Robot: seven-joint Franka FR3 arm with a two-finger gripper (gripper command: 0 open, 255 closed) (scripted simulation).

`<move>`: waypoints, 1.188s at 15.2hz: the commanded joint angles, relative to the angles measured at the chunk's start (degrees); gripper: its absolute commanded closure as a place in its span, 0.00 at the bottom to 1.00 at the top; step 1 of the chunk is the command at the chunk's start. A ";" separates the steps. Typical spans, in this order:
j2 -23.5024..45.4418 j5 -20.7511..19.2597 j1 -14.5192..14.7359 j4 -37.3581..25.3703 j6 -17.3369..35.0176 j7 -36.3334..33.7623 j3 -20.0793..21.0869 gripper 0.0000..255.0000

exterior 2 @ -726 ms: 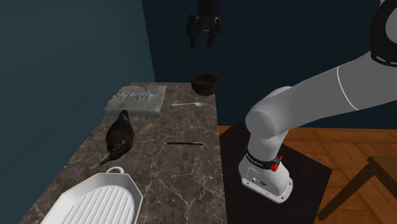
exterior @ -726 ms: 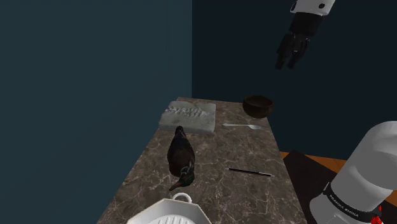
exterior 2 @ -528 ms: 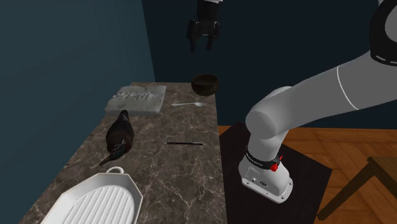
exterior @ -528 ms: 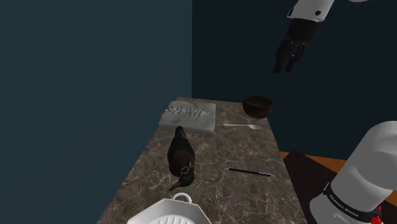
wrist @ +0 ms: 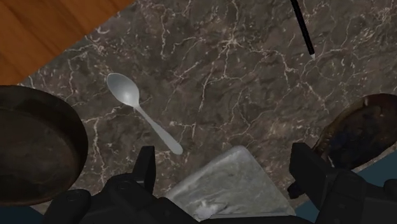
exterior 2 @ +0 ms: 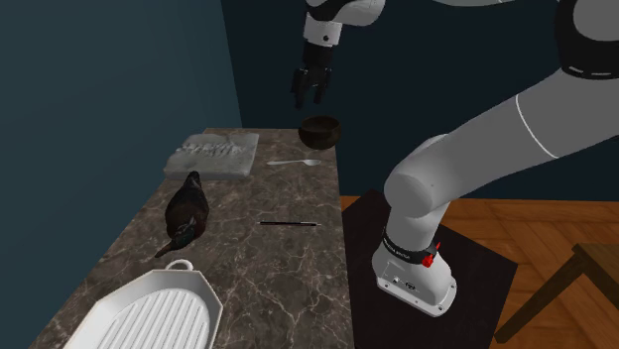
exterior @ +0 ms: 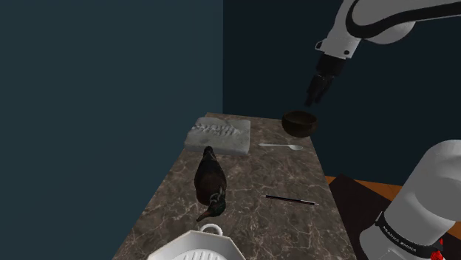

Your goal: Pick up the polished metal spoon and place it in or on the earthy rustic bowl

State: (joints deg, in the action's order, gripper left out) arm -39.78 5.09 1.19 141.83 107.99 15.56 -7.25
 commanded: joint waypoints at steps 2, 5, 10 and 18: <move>3.33 -0.20 0.78 3.32 6.88 5.47 -2.44 0.00; 8.09 0.32 2.04 4.91 13.30 10.74 -4.73 0.00; 17.99 3.16 5.03 5.42 23.55 20.62 -8.79 0.00; 35.83 15.36 10.57 1.05 34.99 39.88 -13.80 0.00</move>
State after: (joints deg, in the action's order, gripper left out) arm -5.89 18.80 11.21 143.70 142.07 53.42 -20.85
